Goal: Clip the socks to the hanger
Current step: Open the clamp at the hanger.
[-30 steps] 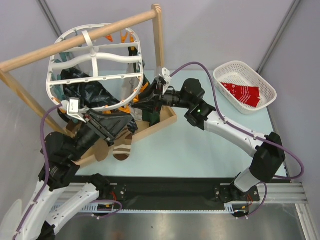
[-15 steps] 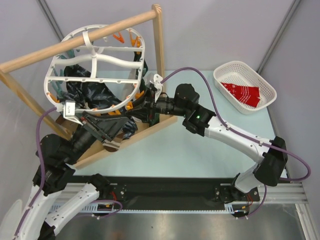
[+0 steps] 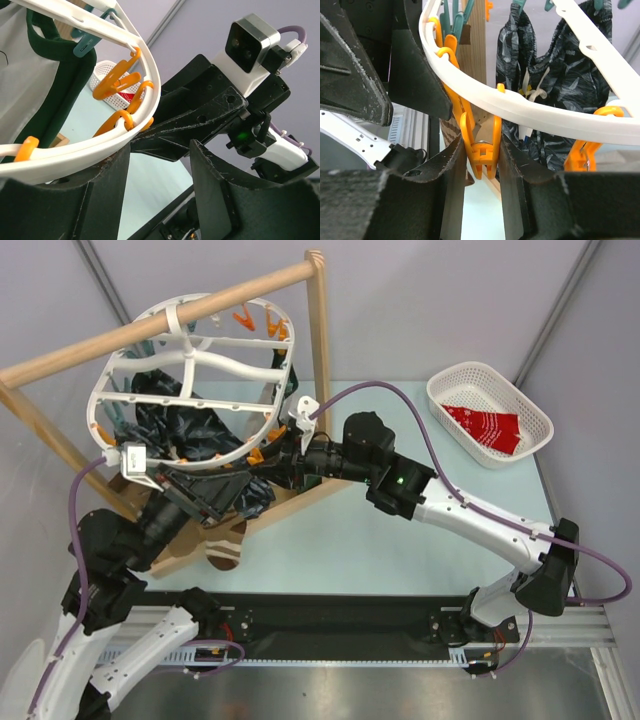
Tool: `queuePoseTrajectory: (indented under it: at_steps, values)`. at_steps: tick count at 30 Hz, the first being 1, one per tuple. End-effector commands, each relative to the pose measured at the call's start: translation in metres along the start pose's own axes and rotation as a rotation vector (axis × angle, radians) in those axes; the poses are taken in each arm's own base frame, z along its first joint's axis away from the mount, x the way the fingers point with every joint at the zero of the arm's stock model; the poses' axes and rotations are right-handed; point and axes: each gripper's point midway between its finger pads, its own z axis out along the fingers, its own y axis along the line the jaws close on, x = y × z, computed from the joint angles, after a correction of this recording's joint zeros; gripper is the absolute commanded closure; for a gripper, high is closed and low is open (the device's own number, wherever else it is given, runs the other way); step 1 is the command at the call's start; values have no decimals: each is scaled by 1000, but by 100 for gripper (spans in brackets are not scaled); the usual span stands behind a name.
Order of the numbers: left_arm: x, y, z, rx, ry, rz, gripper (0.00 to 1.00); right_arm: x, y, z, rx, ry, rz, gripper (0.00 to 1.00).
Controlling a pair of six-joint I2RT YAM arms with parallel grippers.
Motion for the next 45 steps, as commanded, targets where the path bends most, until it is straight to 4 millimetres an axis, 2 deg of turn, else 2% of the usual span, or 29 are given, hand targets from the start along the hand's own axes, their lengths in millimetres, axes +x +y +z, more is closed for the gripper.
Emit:
queuePoseTrajectory:
  at_steps: [1, 4, 6, 10, 11, 13, 16, 18, 20, 21, 25, 27, 28, 33, 37, 45]
  values:
    - [-6, -5, -6, 35, -37, 36, 44, -35, 4, -7, 22, -61, -38, 100]
    - [-7, -10, -14, 53, -38, 41, 46, -31, -1, -7, 48, -46, -35, 91]
    - [-9, -8, -24, 37, -42, 40, 47, -30, -6, -8, 78, -43, -31, 75]
    - [-18, 7, -40, -50, -103, 53, 46, -27, -17, -10, 134, -42, -20, 56]
    - [-19, 9, -42, -57, -113, 56, 46, -25, -20, -10, 142, -39, -1, 46]
    - [-21, 11, -45, -66, -126, 60, 46, -23, -22, -11, 133, -40, 9, 32]
    - [-19, 15, -44, -82, -119, 67, 46, -17, -24, -17, 139, -49, 62, 22]
    - [-17, 17, -43, -92, -111, 63, 46, -6, -23, -22, 152, -41, 91, 21]
    - [-16, 16, -42, -85, -108, 63, 46, -3, -23, -27, 161, -59, 106, 21]
    - [-16, 17, -41, -86, -106, 63, 46, 7, -20, -32, 139, -50, 138, 22]
    - [-17, 13, -42, -70, -109, 62, 46, 2, -10, -33, 29, -128, 188, 35]
    - [-18, 11, -42, -62, -111, 62, 46, 1, -6, -31, -7, -142, 200, 37]
    - [-18, 10, -42, -61, -110, 61, 46, -5, -3, -31, -28, -164, 217, 37]
    - [-20, 5, -46, -41, -112, 57, 46, -7, -4, -23, -56, -206, 275, 31]
    - [-22, 2, -49, -33, -115, 58, 46, -19, -5, -21, -103, -267, 320, 30]
    - [-26, -6, -55, -6, -119, 58, 45, -14, -10, -13, -123, -266, 343, 29]
